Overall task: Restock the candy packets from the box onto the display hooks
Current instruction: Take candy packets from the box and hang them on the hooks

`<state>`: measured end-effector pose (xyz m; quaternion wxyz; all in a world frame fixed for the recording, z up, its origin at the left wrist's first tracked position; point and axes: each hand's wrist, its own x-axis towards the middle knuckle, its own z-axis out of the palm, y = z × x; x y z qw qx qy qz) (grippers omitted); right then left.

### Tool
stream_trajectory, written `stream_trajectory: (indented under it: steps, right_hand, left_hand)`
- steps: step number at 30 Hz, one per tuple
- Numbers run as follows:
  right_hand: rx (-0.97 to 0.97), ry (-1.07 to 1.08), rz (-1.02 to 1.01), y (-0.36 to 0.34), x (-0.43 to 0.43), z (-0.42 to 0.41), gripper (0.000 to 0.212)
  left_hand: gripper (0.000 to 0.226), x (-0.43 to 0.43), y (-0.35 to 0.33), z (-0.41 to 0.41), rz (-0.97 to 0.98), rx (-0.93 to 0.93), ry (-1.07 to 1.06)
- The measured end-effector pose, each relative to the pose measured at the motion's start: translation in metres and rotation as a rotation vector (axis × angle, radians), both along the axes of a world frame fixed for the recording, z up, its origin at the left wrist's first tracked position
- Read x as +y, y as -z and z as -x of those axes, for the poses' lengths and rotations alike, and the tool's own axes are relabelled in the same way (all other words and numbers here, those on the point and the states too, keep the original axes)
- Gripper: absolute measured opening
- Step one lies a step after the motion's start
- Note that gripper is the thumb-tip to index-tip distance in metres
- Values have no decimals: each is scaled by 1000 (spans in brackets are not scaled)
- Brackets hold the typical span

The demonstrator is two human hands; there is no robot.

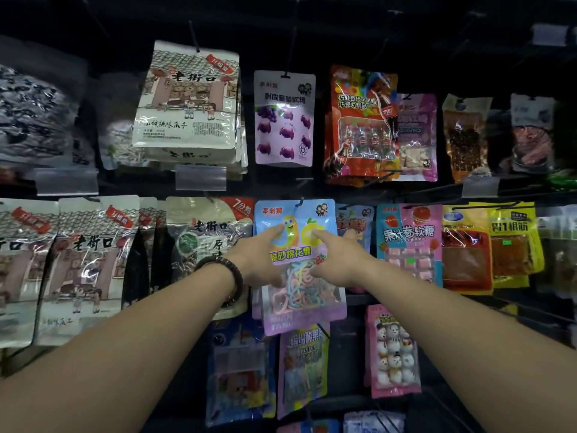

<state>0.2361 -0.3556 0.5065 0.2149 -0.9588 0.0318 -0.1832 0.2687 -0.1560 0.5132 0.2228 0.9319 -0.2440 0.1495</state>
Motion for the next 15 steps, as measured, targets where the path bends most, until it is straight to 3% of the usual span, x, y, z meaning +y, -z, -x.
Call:
stream_trajectory:
  steps: [5, 11, 13, 15]
  right_hand:
    - [-30, -3, 109, 18, -6, 16, 90]
    - [-36, -151, 217, 69, 14, 83, 74]
    - [9, -208, 285, 94, 25, 109, 71]
    - [40, -253, 294, 121, 35, 130, 67]
  left_hand:
    - [104, 20, 23, 14, -41, -38, 34]
    - [40, 64, 72, 69, 46, -124, 96]
    - [17, 83, 104, 90, 77, -93, 137]
    - [8, 102, 140, 113, 68, -13, 153]
